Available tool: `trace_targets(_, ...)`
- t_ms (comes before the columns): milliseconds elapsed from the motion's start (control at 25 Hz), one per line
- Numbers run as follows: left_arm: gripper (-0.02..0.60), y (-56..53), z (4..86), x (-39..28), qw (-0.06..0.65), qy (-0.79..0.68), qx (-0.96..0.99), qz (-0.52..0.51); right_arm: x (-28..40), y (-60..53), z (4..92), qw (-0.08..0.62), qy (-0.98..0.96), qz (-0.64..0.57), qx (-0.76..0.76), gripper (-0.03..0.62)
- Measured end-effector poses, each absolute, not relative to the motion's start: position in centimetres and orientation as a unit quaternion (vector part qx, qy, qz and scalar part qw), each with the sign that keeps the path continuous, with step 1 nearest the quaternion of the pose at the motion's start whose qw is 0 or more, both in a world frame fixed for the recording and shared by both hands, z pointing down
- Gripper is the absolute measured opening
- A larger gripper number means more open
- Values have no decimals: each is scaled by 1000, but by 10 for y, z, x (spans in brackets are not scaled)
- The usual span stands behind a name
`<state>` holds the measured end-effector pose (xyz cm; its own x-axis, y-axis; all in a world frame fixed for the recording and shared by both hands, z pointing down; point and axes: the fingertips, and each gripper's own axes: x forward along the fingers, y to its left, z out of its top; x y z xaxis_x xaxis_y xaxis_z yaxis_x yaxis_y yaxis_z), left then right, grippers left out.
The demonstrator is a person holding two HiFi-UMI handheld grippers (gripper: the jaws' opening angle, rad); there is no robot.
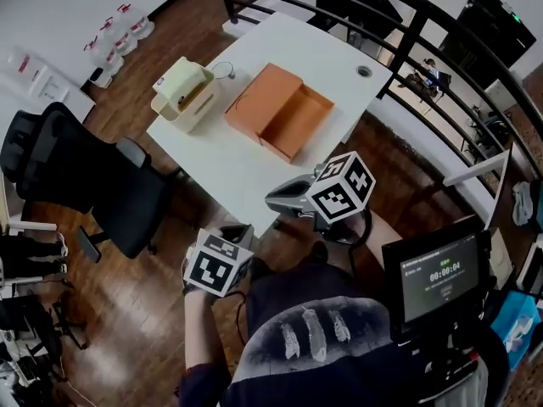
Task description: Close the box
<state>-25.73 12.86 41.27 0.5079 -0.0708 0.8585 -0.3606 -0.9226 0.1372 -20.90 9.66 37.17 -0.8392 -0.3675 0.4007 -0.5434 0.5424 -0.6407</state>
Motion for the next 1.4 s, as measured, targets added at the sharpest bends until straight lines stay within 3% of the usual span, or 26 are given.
trace_targets(800,15,82,440,-145,162,-22,872,461,-109,21,403,144,-836,417,326,5)
trace_targets(1400,15,35,456,-103,243,-177,820,487,-63,-12,417,182,-873,422,162,5)
